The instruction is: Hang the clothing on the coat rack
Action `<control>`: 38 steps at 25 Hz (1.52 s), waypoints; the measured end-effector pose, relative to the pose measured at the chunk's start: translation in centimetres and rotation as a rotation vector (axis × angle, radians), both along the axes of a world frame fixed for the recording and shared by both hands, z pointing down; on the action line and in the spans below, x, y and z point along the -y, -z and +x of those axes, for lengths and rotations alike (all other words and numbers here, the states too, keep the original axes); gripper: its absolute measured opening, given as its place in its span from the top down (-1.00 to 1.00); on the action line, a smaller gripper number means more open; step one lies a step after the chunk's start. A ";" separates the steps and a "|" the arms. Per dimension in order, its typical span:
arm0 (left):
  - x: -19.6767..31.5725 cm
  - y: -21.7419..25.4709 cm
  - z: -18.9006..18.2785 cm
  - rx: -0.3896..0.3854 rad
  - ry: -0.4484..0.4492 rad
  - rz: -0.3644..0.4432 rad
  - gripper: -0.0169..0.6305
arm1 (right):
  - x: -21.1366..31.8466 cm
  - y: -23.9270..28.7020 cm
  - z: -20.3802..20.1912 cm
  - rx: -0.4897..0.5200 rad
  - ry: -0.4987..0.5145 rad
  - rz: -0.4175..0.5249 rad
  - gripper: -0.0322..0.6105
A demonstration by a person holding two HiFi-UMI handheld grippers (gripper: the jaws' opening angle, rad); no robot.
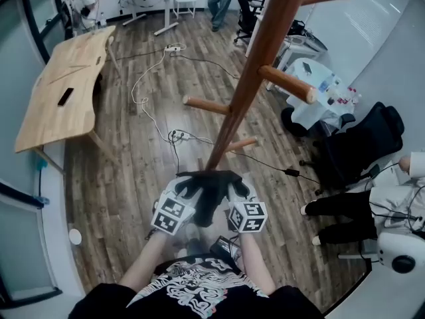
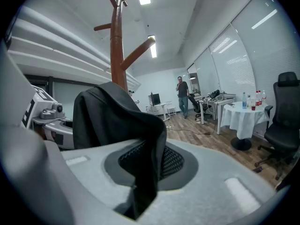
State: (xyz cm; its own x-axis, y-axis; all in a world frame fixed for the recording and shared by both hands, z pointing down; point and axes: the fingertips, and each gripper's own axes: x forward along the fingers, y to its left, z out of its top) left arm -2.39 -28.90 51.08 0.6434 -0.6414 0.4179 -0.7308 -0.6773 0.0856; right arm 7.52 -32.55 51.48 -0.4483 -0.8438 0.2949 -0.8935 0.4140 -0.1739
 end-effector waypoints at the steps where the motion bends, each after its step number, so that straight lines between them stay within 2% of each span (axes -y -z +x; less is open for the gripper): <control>1: -0.3 0.0 0.0 0.002 -0.010 -0.004 0.63 | -0.2 0.0 0.0 -0.004 -0.002 0.001 0.73; 7: -1.6 -0.2 0.0 -0.029 -0.036 -0.021 0.43 | -1.5 -0.4 0.3 -0.031 -0.014 -0.003 0.72; 12: -2.1 0.3 0.4 -0.043 -0.039 -0.015 0.29 | -2.9 -0.4 0.9 -0.036 -0.028 -0.006 0.64; 20: -2.8 1.4 -0.2 -0.075 -0.039 0.004 0.25 | -4.6 0.2 1.7 -0.026 -0.038 -0.004 0.51; 25: -3.4 2.5 -0.5 -0.105 -0.021 0.047 0.25 | -5.6 0.7 2.2 -0.024 -0.052 0.015 0.50; 28: -3.5 3.3 -1.5 -0.153 0.020 0.093 0.39 | -6.2 2.1 2.7 -0.012 -0.083 0.082 0.50; 30: -3.5 3.2 -2.3 -0.137 0.041 0.116 0.53 | -6.8 3.3 2.9 -0.006 -0.096 0.135 0.50; 31: -3.5 3.1 -2.8 -0.120 0.049 0.127 0.70 | -7.1 3.7 2.9 -0.006 -0.097 0.155 0.50; 32: -3.6 3.1 -3.2 -0.106 0.055 0.134 0.98 | -7.5 4.2 2.8 -0.007 -0.095 0.171 0.50; 35: -3.7 2.9 -3.7 -0.111 0.066 0.106 0.98 | -8.8 5.2 2.3 -0.004 -0.067 0.207 0.53; 36: -3.8 2.9 -3.7 -0.121 0.068 0.092 0.98 | -9.3 5.4 2.2 -0.003 -0.063 0.217 0.67; 38: -4.1 3.0 -3.5 -0.149 0.059 0.061 0.98 | -10.1 5.8 1.9 -0.005 -0.067 0.233 0.78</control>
State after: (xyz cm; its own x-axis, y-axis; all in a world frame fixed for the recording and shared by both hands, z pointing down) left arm -5.85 -24.83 48.09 0.6554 -0.7014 0.2802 -0.7520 -0.6404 0.1560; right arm 9.46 -22.49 45.63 -0.3879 -0.9173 0.0902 -0.9210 0.3820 -0.0764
